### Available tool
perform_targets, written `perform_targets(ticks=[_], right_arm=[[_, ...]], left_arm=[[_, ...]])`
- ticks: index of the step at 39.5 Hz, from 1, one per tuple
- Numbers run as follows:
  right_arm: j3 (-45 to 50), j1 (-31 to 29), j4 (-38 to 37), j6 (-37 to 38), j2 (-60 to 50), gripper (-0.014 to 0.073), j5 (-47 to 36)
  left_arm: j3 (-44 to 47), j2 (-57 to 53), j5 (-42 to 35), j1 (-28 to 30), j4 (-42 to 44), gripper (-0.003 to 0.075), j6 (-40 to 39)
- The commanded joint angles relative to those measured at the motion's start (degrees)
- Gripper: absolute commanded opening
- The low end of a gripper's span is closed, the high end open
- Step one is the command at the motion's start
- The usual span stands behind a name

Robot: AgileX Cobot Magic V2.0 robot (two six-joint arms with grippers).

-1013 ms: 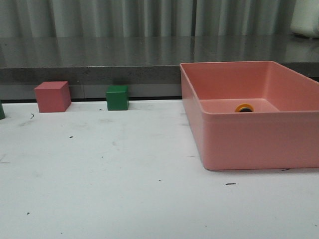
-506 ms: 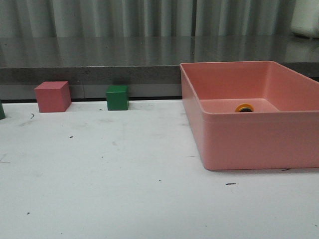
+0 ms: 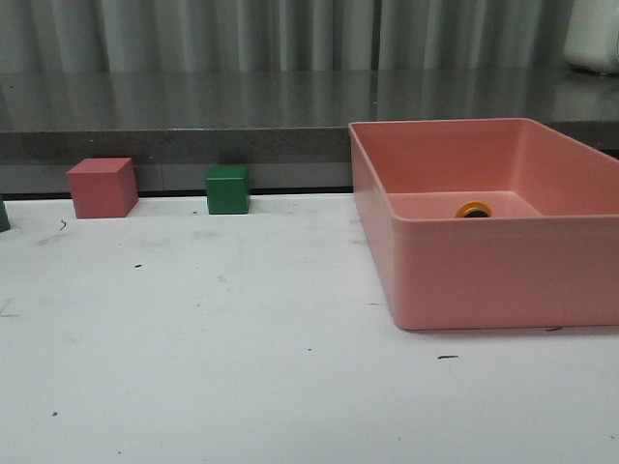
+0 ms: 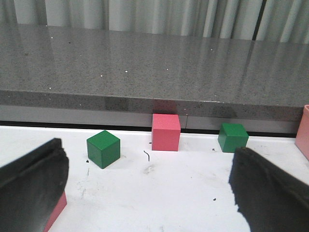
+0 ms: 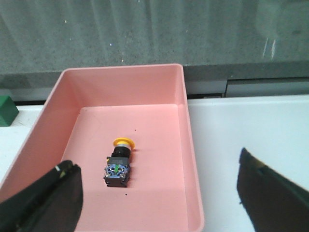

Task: Place and stand button with both arms

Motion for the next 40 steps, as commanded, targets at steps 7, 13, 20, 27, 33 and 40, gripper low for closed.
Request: perform_targets(ticks=[7, 13, 20, 27, 33, 40], right_arm=[[-15.1, 7.4, 0.0, -0.1, 19.0, 0.0662, 4.7], [-27.0, 9.9, 3.5, 0.2, 30.7, 0.0662, 16.3], [-39.3, 9.5, 4.3, 0.2, 44.1, 0.0662, 28.1], [-49.0, 9.5, 4.3, 1.5, 55.2, 0.0662, 33.1], [-53.8, 9.5, 4.3, 2.8, 61.8, 0.0662, 33.9], [-57.0, 8.9, 4.3, 4.7, 66.8, 0.0662, 34.6]], left_arm=[[-2.1, 0.6, -4.5, 0.1, -0.1, 0.065, -0.5], [-2.1, 0.6, -4.5, 0.1, -0.1, 0.065, -0.5], [-2.1, 0.6, -4.5, 0.1, -0.1, 0.065, -0.5], [-2.1, 0.6, -4.5, 0.1, -0.1, 0.065, -0.5], [-2.1, 0.6, -4.5, 0.1, -0.1, 0.065, -0.5], [-2.1, 0.6, -4.5, 0.1, -0.1, 0.065, -0.5]])
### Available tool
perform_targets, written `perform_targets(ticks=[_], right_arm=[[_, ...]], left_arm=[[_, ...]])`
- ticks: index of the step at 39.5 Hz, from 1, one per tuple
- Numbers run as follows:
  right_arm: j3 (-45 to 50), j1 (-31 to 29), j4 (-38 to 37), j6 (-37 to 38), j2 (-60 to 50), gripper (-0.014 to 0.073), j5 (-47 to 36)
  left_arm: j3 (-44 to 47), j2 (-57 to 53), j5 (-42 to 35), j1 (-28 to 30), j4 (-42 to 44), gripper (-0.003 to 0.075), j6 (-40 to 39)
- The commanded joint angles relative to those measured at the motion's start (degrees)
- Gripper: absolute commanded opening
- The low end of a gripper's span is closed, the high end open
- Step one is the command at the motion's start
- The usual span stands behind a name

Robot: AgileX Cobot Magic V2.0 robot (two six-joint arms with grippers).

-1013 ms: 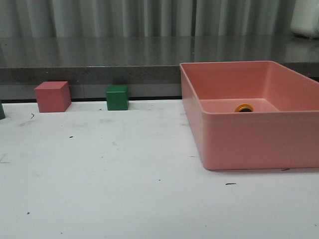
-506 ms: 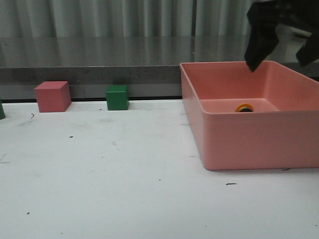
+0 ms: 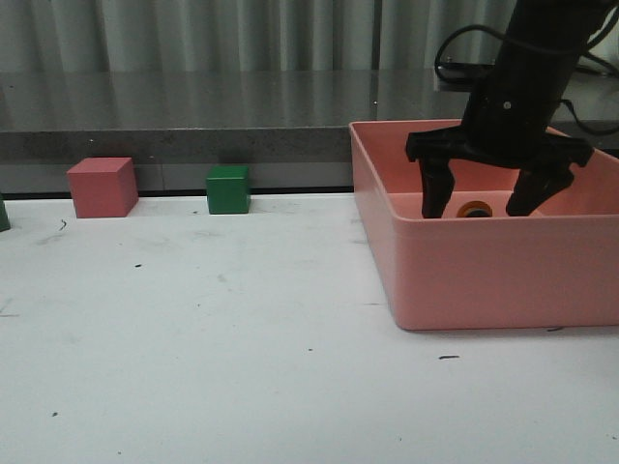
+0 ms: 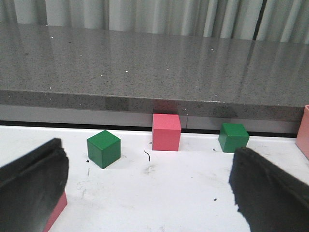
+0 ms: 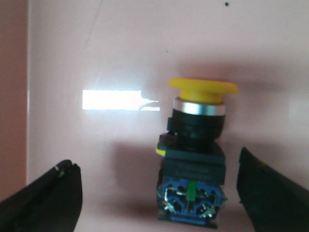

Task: Place and stand button with both arms
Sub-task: 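Lower the right gripper into the pink bin and grasp the yellow button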

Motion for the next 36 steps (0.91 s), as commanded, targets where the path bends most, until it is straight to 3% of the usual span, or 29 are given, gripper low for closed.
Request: perform_targets(ticks=[1, 10, 19, 22, 36], right_arm=[[-3.0, -1.0, 0.1, 0.9, -1.0, 0.0662, -0.9], [-3.6, -1.4, 0.1, 0.9, 0.9, 0.0633, -1.1], [-3.6, -1.4, 0.1, 0.9, 0.7, 0.0321, -1.0], [-3.6, -1.4, 0.1, 0.9, 0.2, 0.026, -0.8], [-3.6, -1.4, 0.1, 0.9, -6.4, 0.0242, 1.0]], left_arm=[[-2.1, 0.6, -4.5, 0.1, -0.1, 0.065, -0.5], [-2.1, 0.6, -4.5, 0.1, -0.1, 0.065, -0.5], [-2.1, 0.6, -4.5, 0.1, -0.1, 0.065, -0.5], [-2.1, 0.6, -4.5, 0.1, -0.1, 0.065, -0.5], [-2.1, 0.6, -4.5, 0.1, -0.1, 0.065, -0.5]])
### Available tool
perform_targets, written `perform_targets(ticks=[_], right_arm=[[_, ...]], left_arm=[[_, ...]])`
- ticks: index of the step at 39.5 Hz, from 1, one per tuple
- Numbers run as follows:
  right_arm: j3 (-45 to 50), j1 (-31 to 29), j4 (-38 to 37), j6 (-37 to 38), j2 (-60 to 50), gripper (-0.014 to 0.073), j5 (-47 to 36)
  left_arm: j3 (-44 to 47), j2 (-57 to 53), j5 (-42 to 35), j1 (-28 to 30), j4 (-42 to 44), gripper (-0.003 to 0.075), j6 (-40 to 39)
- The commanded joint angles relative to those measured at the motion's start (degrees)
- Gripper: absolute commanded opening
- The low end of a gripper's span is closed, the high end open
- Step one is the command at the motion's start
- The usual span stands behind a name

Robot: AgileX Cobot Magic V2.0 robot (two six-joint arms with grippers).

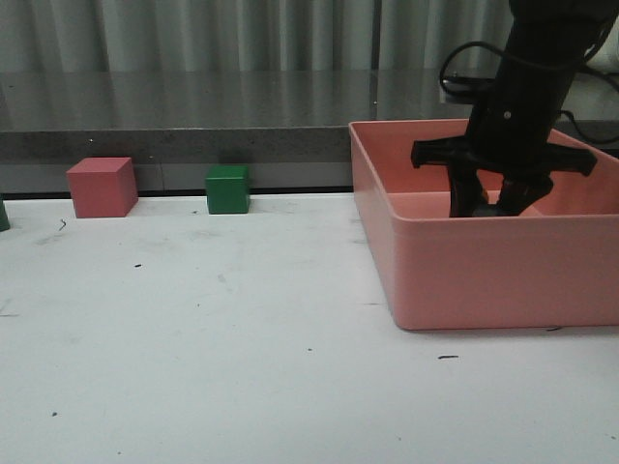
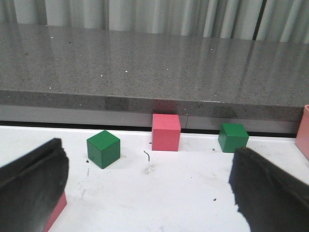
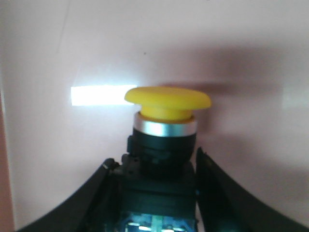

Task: Place and stand button with both arms
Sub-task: 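Lower the right gripper into the pink bin and grasp the yellow button, then lift the button out of the bin and carry it toward the left arm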

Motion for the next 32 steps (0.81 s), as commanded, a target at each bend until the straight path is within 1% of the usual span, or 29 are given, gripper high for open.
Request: perform_targets(ticks=[1, 6, 11, 14, 17, 24, 28, 32], right_arm=[[-1.8, -0.1, -0.1, -0.1, -7.4, 0.0242, -1.2], [-1.8, 0.7, -0.1, -0.1, -13.2, 0.0242, -1.2], [-1.8, 2.9, -0.1, -0.1, -19.1, 0.0242, -1.9], [-1.8, 5.5, 0.4, -0.1, -21.9, 0.0242, -2.5], [-1.8, 9.5, 1.4, -0.4, -23.5, 0.0242, -3.2], [-4.2, 20.1, 2.7, -0.7, -21.3, 0.0242, -3.4], [-6.9, 26.0, 3.8, -0.7, -17.6, 0.0242, -3.1], [-10.9, 30.3, 5.5, -0.7, -12.9, 0.0242, -1.9]], left_arm=[[-2.1, 0.6, -4.5, 0.1, -0.1, 0.065, -0.5], [-2.1, 0.6, -4.5, 0.1, -0.1, 0.065, -0.5], [-2.1, 0.6, -4.5, 0.1, -0.1, 0.065, -0.5], [-2.1, 0.6, -4.5, 0.1, -0.1, 0.065, -0.5], [-2.1, 0.6, -4.5, 0.1, -0.1, 0.065, -0.5], [-2.1, 0.6, -4.5, 0.1, -0.1, 0.065, -0.5], [-2.1, 0.6, -4.5, 0.1, -0.1, 0.065, -0.5], [-2.1, 0.6, -4.5, 0.1, -0.1, 0.065, -0.5]])
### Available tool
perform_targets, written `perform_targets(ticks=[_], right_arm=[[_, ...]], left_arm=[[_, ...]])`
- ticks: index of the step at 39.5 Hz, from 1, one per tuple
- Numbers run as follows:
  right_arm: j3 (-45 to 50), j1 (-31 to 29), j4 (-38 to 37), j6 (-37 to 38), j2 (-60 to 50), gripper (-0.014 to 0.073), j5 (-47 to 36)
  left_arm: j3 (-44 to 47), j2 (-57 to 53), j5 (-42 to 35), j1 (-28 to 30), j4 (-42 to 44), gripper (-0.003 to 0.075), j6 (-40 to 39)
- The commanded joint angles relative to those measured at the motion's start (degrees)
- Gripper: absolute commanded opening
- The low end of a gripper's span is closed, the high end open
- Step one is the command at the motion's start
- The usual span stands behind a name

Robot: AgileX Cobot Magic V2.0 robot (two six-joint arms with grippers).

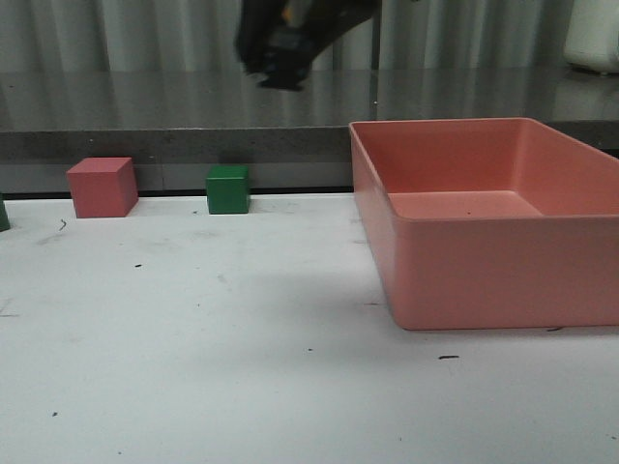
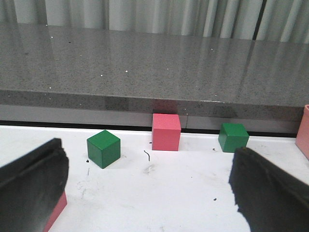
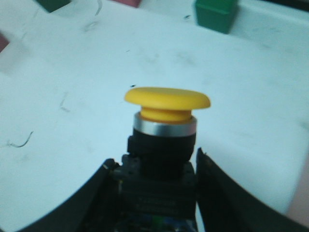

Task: Place and stand button with both arms
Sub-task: 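Lift the button out of the bin and carry it toward the left arm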

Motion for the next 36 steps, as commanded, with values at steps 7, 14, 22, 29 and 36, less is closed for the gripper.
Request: perform_targets(ticks=[7, 14, 22, 29, 36], right_arm=[[-12.6, 6.4, 5.6, -0.3, 9.1, 0.0244, 1.5], [-18.1, 6.6, 5.3, 4.0, 17.6, 0.0244, 3.3], [-20.2, 6.3, -3.8, 19.9, 23.1, 0.0244, 3.6], [-20.3, 6.3, -5.7, 23.8, 25.5, 0.0244, 2.9], [-20.2, 6.3, -5.7, 23.8, 27.2, 0.0244, 4.0]], left_arm=[[-2.1, 0.6, -4.5, 0.1, -0.1, 0.065, -0.5], [-2.1, 0.6, -4.5, 0.1, -0.1, 0.065, -0.5], [-2.1, 0.6, -4.5, 0.1, -0.1, 0.065, -0.5], [-2.1, 0.6, -4.5, 0.1, -0.1, 0.065, -0.5], [-2.1, 0.6, -4.3, 0.1, -0.1, 0.065, -0.5]])
